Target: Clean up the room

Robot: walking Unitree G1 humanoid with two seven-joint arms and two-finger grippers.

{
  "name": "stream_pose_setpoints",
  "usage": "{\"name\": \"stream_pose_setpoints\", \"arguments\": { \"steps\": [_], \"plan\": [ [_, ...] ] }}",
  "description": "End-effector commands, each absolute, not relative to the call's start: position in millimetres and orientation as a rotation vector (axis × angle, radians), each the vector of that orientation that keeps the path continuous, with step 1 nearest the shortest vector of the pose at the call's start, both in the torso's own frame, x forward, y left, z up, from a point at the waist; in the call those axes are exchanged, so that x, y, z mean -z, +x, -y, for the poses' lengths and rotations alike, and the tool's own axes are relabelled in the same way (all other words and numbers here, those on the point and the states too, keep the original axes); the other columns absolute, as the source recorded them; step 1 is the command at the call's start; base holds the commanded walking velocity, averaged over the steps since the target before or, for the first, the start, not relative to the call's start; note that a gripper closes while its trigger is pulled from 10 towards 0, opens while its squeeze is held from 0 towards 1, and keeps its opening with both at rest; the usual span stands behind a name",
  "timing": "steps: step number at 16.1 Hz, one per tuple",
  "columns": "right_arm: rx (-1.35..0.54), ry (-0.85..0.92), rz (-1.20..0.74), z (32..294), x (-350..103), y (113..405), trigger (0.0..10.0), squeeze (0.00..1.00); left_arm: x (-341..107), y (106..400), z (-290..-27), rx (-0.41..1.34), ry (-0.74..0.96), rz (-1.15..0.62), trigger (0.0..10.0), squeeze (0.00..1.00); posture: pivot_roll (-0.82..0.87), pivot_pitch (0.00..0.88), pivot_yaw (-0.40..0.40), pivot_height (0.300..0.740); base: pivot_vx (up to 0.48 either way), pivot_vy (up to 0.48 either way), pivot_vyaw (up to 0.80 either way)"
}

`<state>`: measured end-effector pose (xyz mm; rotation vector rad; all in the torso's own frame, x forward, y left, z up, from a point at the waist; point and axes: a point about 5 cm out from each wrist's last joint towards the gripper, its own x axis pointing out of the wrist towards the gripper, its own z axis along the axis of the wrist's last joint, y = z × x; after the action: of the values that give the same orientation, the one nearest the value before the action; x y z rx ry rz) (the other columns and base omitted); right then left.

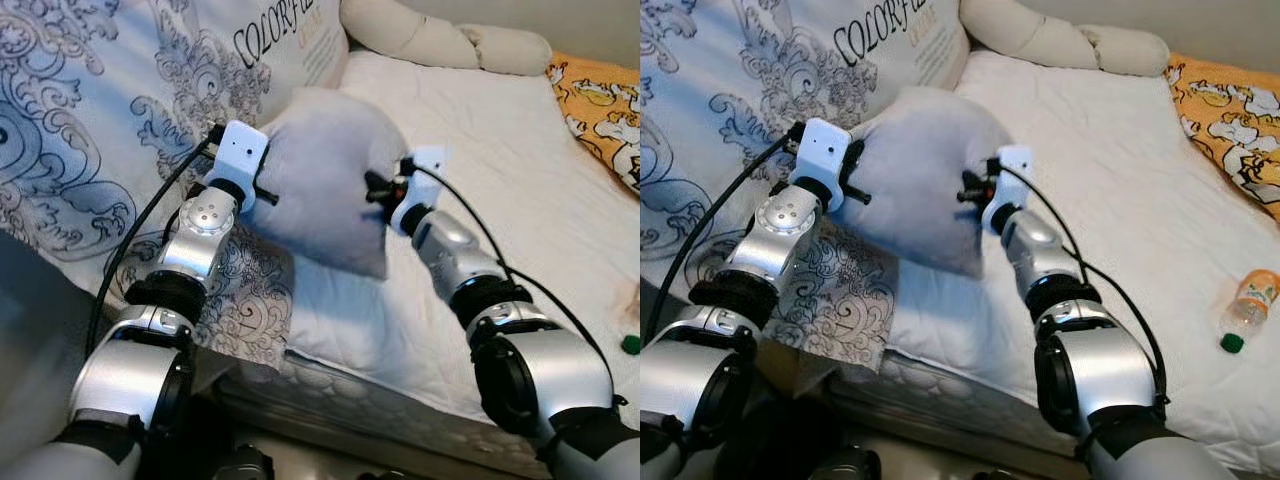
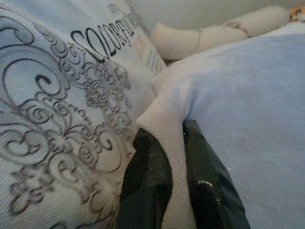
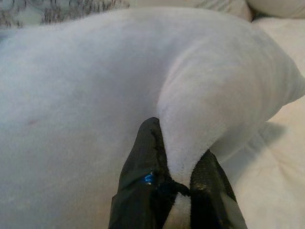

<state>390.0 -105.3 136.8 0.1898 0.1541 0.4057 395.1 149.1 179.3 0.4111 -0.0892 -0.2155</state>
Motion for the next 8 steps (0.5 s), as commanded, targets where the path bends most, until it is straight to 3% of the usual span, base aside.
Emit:
{"name": "stream_pose_setpoints", "arguments": {
  "steps": [1, 8],
  "plan": [
    [-0.357, 0.159, -0.148, 113, -136, 391, 10.0, 0.00, -188, 396, -160, 0.163, 0.450, 0.133, 10.0, 0.00, 0.19, 0.000, -0.094, 0.740, 0.000, 0.000, 0.00],
    [-0.144, 0.078, -0.310, 136, -91, 374, 10.0, 0.00, -105, 368, -151, 0.120, 0.471, -0.073, 10.0, 0.00, 0.21, 0.054, -0.101, 0.740, 0.000, 0.000, 0.00]
  ]
}}
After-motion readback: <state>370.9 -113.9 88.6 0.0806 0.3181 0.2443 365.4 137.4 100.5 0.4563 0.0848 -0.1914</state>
